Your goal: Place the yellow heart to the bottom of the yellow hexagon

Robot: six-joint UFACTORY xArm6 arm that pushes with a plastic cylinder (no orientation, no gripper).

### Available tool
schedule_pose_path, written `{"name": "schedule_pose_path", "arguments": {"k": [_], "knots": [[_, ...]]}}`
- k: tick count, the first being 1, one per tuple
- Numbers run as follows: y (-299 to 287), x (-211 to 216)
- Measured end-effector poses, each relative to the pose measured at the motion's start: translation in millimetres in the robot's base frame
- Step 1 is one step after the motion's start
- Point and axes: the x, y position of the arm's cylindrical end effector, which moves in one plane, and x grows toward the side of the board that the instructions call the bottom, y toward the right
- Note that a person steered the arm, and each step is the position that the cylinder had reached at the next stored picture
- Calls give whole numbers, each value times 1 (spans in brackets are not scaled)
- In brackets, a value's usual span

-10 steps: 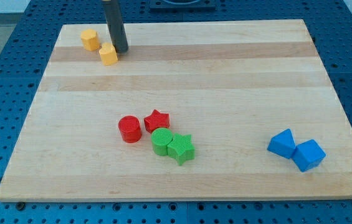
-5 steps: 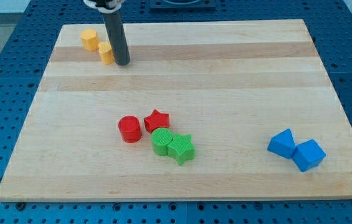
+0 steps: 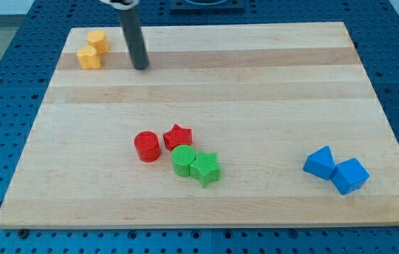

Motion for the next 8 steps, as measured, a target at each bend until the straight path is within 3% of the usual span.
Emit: {"name": "schedule_pose_path", "arguments": {"k": [2, 5, 8], "knots": [[19, 16], [-140, 25], [-104, -12]]}}
